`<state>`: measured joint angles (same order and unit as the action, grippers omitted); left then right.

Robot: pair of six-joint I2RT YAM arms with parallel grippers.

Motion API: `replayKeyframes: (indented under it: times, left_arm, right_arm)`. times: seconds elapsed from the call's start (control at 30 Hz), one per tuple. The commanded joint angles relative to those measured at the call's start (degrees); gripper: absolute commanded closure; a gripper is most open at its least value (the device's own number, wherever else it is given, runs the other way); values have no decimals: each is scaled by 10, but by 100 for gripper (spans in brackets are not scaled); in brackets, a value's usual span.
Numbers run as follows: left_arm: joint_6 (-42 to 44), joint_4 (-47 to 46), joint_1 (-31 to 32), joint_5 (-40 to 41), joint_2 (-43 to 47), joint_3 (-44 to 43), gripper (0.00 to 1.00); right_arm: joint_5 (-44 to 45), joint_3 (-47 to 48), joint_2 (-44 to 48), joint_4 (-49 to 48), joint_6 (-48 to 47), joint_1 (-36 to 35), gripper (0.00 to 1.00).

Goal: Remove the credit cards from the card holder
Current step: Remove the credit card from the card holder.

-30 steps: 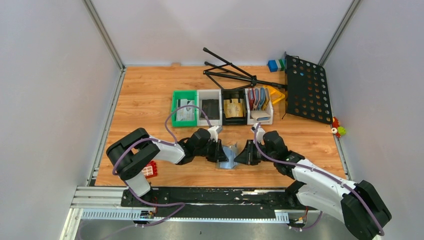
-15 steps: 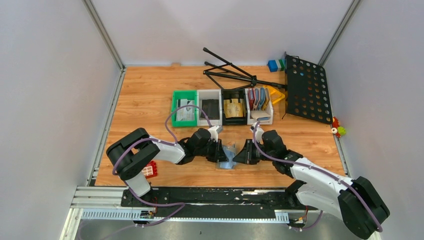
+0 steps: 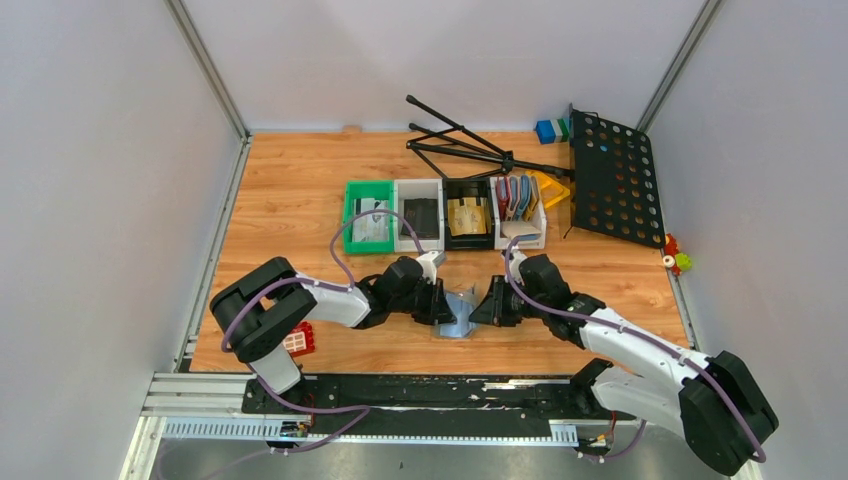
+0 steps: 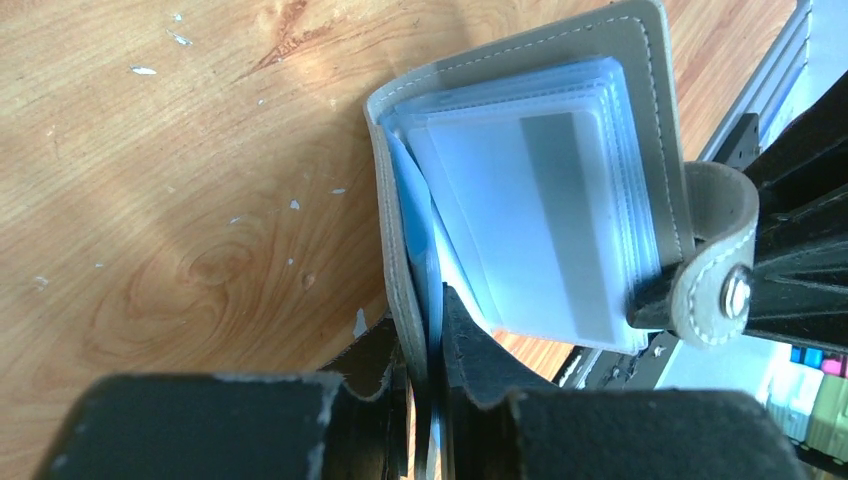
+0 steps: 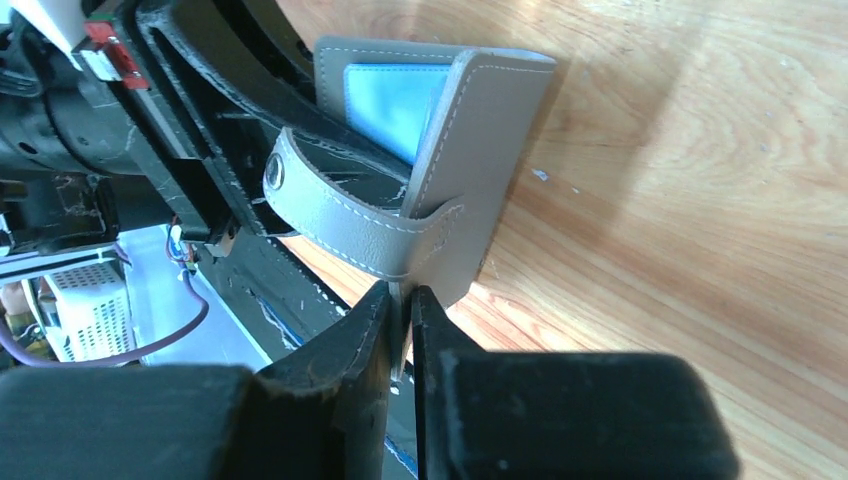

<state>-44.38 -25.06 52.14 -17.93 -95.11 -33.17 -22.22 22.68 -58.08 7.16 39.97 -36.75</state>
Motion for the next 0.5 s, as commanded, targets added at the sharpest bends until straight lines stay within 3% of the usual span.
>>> replayKeyframes:
  times: [0.0, 0.47]
  left_arm:
    - [29, 46, 8, 13, 15, -11, 87]
    - [30, 58, 14, 13, 11, -24, 87]
  right_arm:
    - [38, 19, -2, 54, -10, -3, 85]
    - [13, 37, -26, 22, -10, -8, 59]
